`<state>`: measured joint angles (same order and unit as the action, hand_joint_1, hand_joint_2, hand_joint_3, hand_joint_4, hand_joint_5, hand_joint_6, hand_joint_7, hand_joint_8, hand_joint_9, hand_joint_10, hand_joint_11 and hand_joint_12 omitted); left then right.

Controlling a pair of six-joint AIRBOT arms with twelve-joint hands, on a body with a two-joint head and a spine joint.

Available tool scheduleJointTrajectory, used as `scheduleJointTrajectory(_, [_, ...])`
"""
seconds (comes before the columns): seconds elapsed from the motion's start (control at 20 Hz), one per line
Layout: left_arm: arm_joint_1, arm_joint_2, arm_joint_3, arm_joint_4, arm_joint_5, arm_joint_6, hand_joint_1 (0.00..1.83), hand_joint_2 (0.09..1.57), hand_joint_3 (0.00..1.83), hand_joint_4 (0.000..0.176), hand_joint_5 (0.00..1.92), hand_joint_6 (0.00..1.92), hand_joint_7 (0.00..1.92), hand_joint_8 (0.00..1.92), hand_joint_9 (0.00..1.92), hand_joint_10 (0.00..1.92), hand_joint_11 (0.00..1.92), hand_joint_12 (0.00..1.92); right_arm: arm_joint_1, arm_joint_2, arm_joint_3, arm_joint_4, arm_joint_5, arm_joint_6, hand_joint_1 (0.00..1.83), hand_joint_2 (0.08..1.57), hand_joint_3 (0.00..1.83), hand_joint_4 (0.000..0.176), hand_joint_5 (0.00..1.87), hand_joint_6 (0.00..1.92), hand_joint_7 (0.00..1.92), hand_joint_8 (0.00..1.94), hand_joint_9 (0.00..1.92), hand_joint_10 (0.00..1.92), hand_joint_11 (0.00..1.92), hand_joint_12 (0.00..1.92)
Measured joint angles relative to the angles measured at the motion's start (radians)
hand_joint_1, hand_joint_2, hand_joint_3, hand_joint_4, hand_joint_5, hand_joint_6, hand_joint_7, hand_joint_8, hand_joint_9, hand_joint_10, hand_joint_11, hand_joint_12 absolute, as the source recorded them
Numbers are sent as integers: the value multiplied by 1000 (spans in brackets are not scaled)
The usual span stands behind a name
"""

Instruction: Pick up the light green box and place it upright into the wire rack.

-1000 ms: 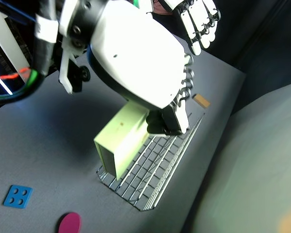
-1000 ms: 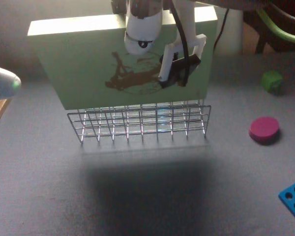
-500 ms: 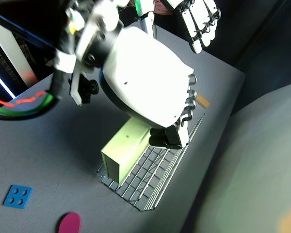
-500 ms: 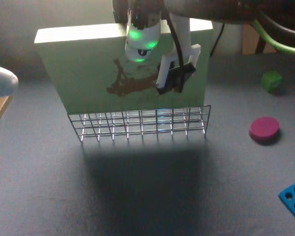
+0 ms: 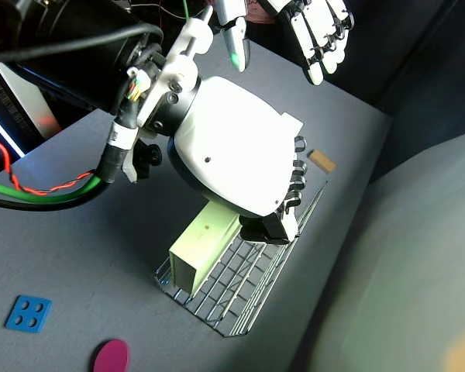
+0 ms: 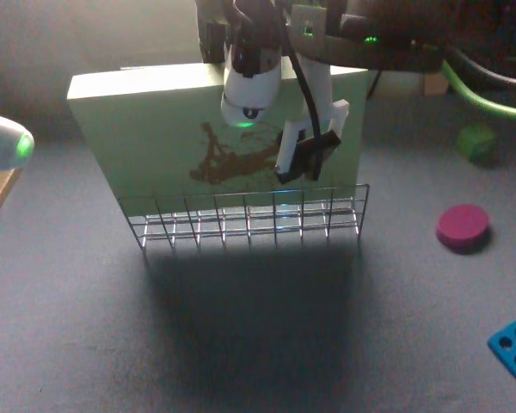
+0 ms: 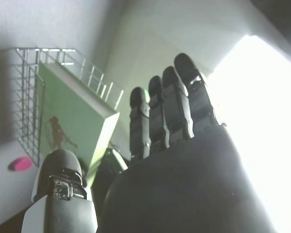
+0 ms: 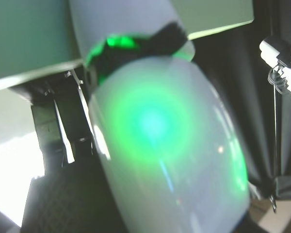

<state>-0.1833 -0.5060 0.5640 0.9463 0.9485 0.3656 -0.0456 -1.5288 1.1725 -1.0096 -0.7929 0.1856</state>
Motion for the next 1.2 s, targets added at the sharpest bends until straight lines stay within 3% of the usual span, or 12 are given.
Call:
scheduleJointTrajectory(0.65, [3, 0, -44, -19, -29, -4, 90, 1186, 1, 5, 262, 1, 213, 1, 168, 1, 0, 695, -72, 17, -3, -26, -4, 66, 1257, 1133, 1, 0, 926, 861, 987, 1241, 771, 1333, 641, 1642])
scheduleJointTrajectory(1.0, [42, 0, -76, -14, -53, -31, 91, 1185, 1, 6, 255, 0, 214, 1, 164, 0, 0, 688, -96, 17, 3, -39, 33, 83, 1253, 1127, 0, 0, 932, 879, 1001, 1199, 773, 1309, 652, 1655])
scheduleJointTrajectory(1.15, [53, -2, -81, -13, -62, -34, 91, 1185, 0, 6, 255, 0, 214, 1, 164, 0, 0, 686, -96, 19, 4, -41, 37, 83, 1255, 1110, 0, 0, 947, 885, 1052, 1093, 848, 1251, 710, 1637])
scheduleJointTrajectory(1.2, [53, -3, -81, -13, -65, -34, 91, 1185, 0, 6, 255, 0, 214, 1, 164, 0, 0, 685, -96, 19, 4, -40, 38, 83, 1348, 1133, 0, 0, 873, 919, 1043, 1054, 813, 1390, 685, 1668])
